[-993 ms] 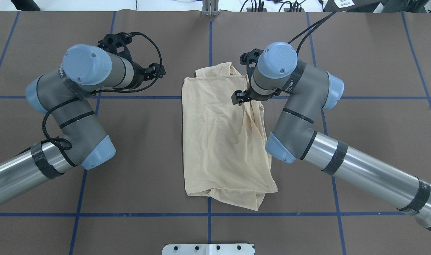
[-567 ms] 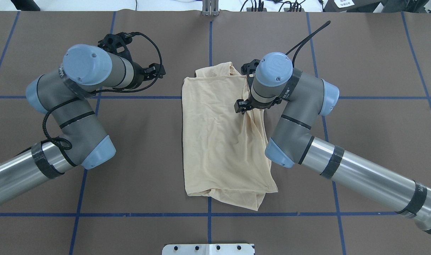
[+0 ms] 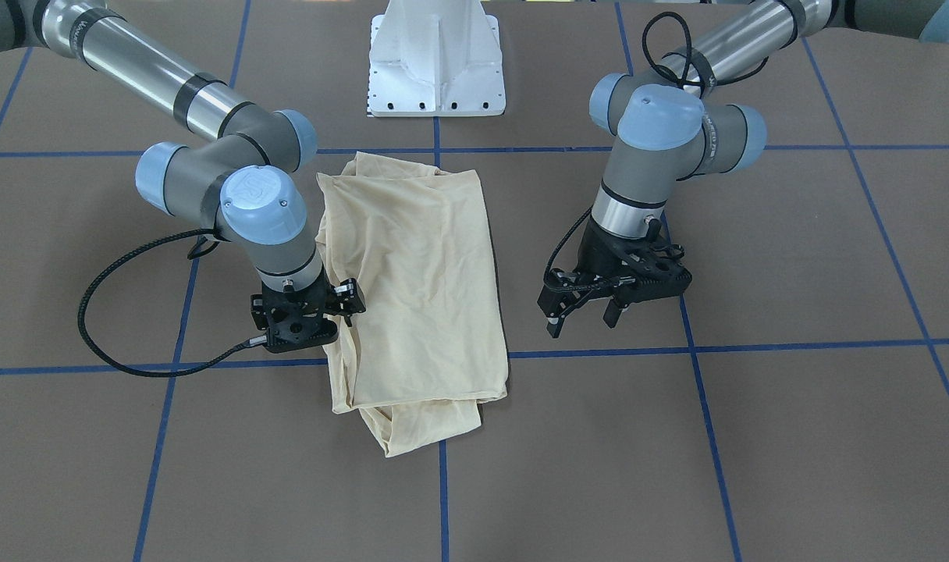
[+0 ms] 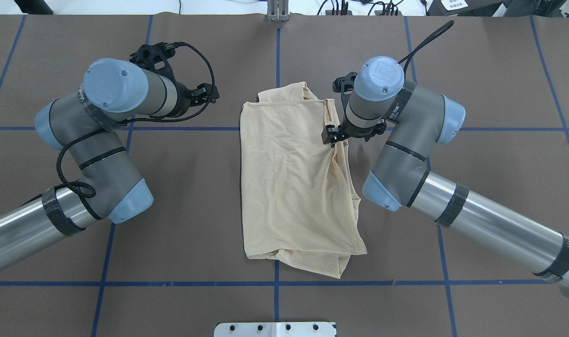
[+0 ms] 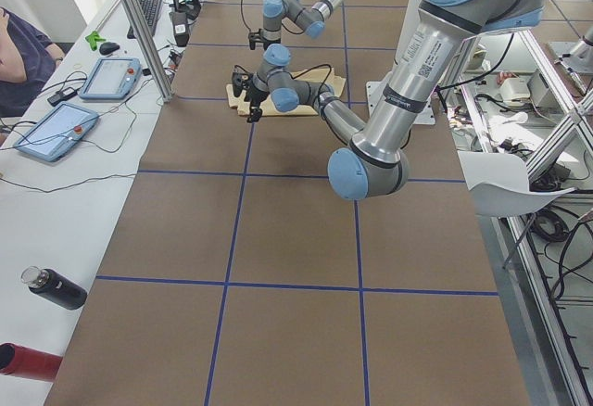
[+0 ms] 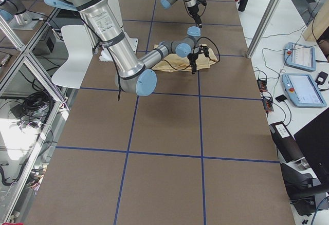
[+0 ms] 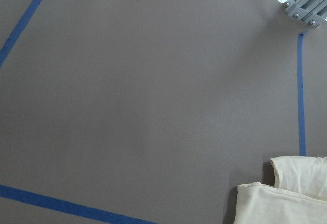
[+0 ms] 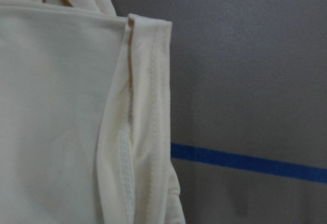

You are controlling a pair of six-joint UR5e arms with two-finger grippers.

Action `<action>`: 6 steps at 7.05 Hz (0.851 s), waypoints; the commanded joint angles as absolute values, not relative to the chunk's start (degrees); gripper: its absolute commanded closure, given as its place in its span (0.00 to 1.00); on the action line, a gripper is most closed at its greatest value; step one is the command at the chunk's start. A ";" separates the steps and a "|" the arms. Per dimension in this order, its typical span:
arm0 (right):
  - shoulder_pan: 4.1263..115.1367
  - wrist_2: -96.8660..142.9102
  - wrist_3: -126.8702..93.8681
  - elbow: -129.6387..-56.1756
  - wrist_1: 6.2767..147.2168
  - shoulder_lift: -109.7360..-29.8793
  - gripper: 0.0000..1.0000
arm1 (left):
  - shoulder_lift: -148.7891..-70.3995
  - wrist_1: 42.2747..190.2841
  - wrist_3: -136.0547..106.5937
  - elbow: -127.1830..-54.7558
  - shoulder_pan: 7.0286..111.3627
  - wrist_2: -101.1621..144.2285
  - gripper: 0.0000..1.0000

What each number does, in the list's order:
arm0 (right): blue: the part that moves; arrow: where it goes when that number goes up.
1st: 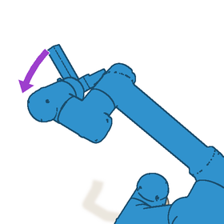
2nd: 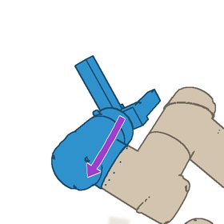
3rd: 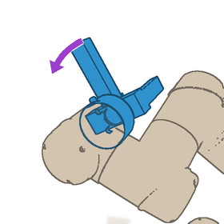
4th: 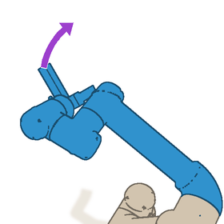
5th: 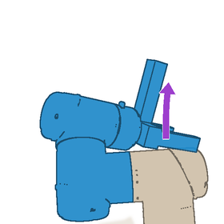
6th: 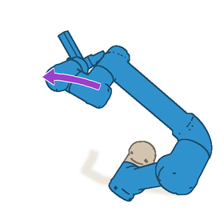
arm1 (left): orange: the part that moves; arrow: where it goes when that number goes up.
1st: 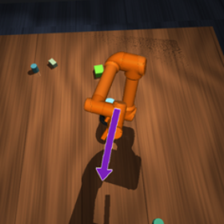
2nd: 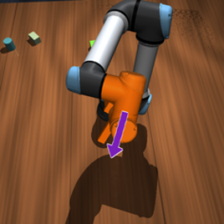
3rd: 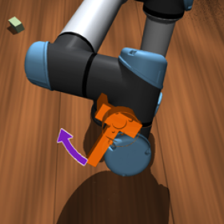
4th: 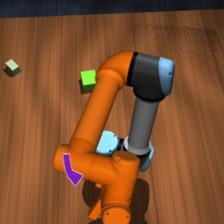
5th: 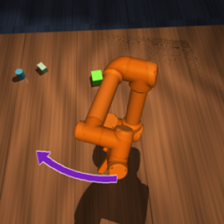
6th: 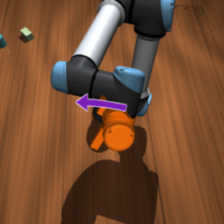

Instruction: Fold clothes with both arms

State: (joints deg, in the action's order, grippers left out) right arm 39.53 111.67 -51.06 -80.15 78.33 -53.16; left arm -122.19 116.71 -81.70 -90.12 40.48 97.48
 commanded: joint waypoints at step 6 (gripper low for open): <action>41.48 113.55 -50.98 -80.77 78.31 -54.49 0.00 | -121.99 117.77 -81.74 -89.47 40.60 97.47 0.00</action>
State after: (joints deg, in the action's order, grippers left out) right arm 41.13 113.22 -50.97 -80.74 78.38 -54.73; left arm -122.09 117.74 -81.74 -89.48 40.54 97.48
